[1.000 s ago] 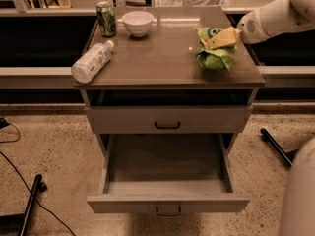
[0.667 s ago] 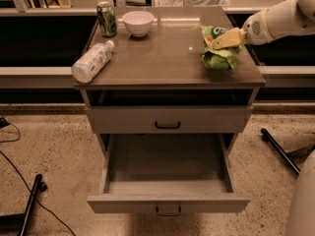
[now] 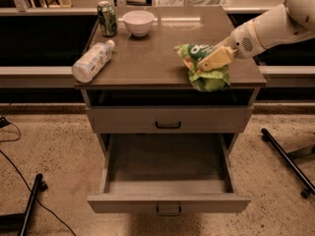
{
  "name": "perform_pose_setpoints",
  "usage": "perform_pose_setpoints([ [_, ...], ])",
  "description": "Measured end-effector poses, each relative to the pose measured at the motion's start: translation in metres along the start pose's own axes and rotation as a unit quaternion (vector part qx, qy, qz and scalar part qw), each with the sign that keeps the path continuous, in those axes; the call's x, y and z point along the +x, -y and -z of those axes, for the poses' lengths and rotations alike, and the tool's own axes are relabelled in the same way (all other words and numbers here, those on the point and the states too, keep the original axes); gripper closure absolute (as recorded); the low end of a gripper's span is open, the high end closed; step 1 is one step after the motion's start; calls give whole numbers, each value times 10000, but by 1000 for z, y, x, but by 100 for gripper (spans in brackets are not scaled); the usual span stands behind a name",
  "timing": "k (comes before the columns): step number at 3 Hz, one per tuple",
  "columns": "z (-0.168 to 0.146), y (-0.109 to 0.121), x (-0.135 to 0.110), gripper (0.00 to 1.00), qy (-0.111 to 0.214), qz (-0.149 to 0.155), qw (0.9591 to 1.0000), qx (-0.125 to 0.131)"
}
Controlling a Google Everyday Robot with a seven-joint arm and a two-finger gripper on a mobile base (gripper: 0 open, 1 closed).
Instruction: Place green rice chip bag into middle drawer
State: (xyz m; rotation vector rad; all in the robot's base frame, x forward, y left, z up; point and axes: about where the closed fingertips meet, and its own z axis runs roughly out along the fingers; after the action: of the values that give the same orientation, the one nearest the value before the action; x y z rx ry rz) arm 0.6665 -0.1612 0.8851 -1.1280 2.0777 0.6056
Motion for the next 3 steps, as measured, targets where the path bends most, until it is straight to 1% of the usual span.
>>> perform_pose_setpoints([
  [1,-3,-78,5,100,-211,1151,9871,-1091],
  [2,-8,-127,26,100,-508,2557,9530,-1546],
  [3,-14,-121,26,100,-568,2689,9496,-1505],
])
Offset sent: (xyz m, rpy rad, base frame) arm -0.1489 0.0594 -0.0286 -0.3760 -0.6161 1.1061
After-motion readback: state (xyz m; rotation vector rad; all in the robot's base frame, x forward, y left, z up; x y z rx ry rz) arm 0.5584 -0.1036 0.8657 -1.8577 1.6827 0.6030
